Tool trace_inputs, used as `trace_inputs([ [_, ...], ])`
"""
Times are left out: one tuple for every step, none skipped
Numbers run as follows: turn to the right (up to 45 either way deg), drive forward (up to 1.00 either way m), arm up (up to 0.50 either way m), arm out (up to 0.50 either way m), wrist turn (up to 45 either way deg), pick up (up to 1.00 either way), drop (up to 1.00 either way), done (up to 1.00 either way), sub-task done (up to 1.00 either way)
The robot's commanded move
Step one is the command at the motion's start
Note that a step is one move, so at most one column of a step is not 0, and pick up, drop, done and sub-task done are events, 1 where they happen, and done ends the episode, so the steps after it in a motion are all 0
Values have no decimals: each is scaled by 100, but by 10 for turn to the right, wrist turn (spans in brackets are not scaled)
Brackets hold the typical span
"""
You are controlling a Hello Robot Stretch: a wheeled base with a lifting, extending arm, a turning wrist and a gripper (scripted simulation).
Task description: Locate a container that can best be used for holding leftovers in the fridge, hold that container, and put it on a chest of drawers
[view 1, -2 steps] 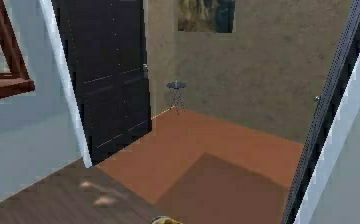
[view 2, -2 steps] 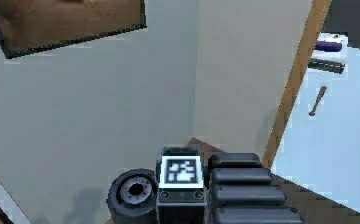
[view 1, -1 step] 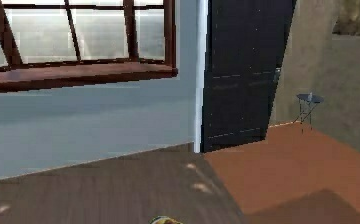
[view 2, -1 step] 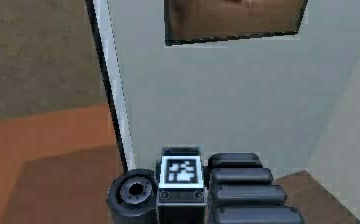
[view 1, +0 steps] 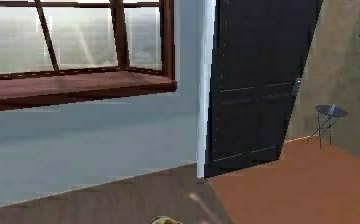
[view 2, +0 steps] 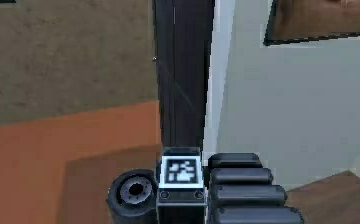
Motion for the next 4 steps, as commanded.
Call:
trace_inputs([
  [-450,0,0,0,0,0,0,0,0],
  [-390,0,0,0,0,0,0,0,0],
  [0,100,0,0,0,0,0,0,0],
  [30,0,0,0,0,0,0,0,0],
])
